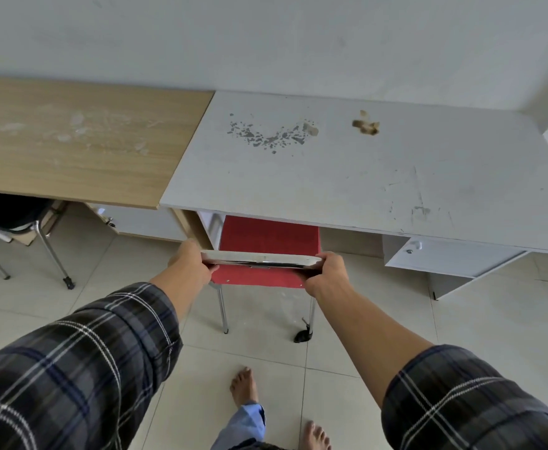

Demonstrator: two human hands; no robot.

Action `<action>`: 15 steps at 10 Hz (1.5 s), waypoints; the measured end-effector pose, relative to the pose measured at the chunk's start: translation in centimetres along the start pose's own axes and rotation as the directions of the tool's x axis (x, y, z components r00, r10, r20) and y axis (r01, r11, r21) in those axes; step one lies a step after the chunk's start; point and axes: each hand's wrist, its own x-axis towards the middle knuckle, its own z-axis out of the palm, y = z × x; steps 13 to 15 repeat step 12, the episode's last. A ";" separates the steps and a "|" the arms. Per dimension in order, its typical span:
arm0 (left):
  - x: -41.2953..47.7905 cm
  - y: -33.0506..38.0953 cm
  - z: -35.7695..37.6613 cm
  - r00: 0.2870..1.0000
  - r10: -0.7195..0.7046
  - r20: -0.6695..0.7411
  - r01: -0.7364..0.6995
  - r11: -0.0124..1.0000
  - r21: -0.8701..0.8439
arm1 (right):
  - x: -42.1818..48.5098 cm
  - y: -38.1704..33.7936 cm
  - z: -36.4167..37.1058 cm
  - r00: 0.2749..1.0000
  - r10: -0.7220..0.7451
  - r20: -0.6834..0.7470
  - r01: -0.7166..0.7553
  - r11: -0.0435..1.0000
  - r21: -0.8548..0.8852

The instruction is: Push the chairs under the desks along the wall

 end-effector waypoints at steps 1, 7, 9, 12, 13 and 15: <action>1.7 2.6 1.7 1.000 0.016 0.025 -0.017 0.999 0.039 | 0.8 -0.1 2.8 1.000 -0.007 -0.012 0.007 0.999 0.044; 6.0 7.7 6.3 0.999 0.034 0.006 -0.035 0.989 0.141 | 1.7 -2.0 10.2 0.989 -0.066 -0.133 0.064 0.998 -0.021; 4.7 6.1 6.4 0.984 0.172 -0.048 -0.141 0.913 0.383 | 0.3 -3.0 7.8 0.995 -0.093 0.029 0.097 0.982 -0.162; -1.5 1.4 12.8 0.923 0.357 0.146 -0.304 0.438 0.846 | -3.4 -9.7 -3.0 0.882 -0.219 0.418 0.427 0.748 -0.509; -1.5 1.4 12.8 0.923 0.357 0.146 -0.304 0.438 0.846 | -3.4 -9.7 -3.0 0.882 -0.219 0.418 0.427 0.748 -0.509; -1.5 1.4 12.8 0.923 0.357 0.146 -0.304 0.438 0.846 | -3.4 -9.7 -3.0 0.882 -0.219 0.418 0.427 0.748 -0.509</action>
